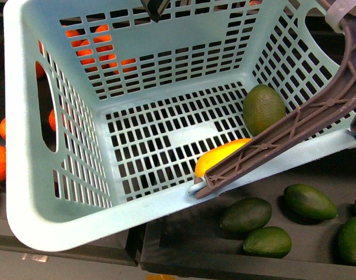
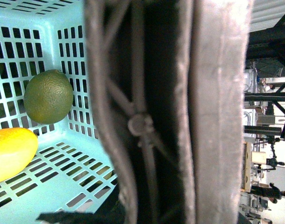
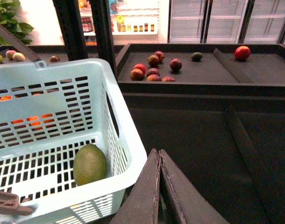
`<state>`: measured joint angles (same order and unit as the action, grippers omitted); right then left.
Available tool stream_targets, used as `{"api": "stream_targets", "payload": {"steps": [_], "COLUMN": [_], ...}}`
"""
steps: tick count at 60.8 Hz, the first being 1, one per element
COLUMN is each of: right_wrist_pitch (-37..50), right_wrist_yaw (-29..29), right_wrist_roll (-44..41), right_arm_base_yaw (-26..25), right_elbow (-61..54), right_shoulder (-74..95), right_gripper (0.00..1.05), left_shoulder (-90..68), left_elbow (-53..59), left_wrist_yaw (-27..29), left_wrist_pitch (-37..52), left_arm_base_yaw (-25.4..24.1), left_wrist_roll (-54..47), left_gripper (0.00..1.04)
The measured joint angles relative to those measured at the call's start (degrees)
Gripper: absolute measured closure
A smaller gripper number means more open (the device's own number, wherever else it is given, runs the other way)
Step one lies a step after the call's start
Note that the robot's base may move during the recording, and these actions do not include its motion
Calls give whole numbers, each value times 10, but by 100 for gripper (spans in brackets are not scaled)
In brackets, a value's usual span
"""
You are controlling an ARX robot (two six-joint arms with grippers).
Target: Pick mango and avocado into basket
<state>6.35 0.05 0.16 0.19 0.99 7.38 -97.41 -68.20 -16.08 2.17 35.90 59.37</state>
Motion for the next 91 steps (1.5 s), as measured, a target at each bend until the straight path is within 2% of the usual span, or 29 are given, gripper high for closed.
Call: {"api": "stream_targets", "payload": {"steps": [5, 18, 38, 45, 51, 91], "right_wrist_pitch": [-57, -62, -63, -63, -63, -64], "right_wrist_yaw": [0, 0, 0, 0, 0, 0], "right_wrist_roll": [0, 0, 0, 0, 0, 0], "right_arm_base_yaw": [0, 0, 0, 0, 0, 0], "right_elbow": [0, 0, 0, 0, 0, 0], "right_shoulder": [-56, -69, -70, -70, -70, -72], "right_gripper": [103, 100, 48, 22, 7, 9], "left_shoulder": [0, 0, 0, 0, 0, 0], "left_elbow": [0, 0, 0, 0, 0, 0], "left_wrist_yaw": [0, 1, 1, 1, 1, -2], "left_wrist_pitch": [0, 0, 0, 0, 0, 0], "left_arm_base_yaw": [0, 0, 0, 0, 0, 4], "left_wrist_roll": [0, 0, -1, -1, -1, 2], "left_gripper": [91, 91, 91, 91, 91, 91]}}
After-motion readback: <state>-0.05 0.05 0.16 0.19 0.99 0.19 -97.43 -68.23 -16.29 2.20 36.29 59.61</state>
